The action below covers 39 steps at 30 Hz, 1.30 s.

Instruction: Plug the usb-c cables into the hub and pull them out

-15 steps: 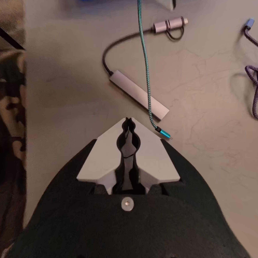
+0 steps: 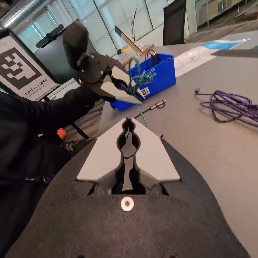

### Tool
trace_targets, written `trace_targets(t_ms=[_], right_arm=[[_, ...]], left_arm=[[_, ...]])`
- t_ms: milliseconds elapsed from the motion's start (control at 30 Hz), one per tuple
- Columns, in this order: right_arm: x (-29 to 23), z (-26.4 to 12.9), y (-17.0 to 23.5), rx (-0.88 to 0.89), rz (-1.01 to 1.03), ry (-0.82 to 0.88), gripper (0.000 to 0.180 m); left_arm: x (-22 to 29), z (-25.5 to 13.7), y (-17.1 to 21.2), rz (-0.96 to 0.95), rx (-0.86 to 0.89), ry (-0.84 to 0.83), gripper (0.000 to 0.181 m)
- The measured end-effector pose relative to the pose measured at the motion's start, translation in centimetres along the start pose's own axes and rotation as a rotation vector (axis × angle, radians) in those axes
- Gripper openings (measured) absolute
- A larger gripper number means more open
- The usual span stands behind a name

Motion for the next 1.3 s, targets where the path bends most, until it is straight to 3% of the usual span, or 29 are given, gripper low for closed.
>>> trace_targets(t_ms=[200,433,667,1133,1300], right_arm=[[-3.4,1.2,-3.2,0.069,-0.111,-0.114,0.0],[-3.2,3.9,-5.0,0.108,-0.189,-0.09,0.0],[-1.7,4.9,-4.8,0.042,-0.173,-0.002,0.0],[1.2,4.2,-4.5,-0.061,-0.073,0.09,0.0],[1.6,3.0,-4.9,-0.059,-0.07,0.099,0.0]], left_arm=[[1.6,1.4,-0.7,0.043,-0.041,0.056,0.006],[2.9,1.7,-1.2,0.092,-0.049,0.1,0.006],[2.6,1.1,-1.2,0.169,-0.064,0.028,0.006],[2.5,0.0,-2.1,0.337,-0.076,-0.121,0.006],[2.3,-0.6,-2.7,0.318,-0.016,-0.111,0.006]])
Point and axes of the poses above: each gripper's, where its closed fingertips meet, z out along the fingers, y out of its underside, x = y × z across the jaws, the point moved 3 cm from there along -z, back along the fingers, and after that the axes turned 9 degrees about y, right-handed, at the moved point
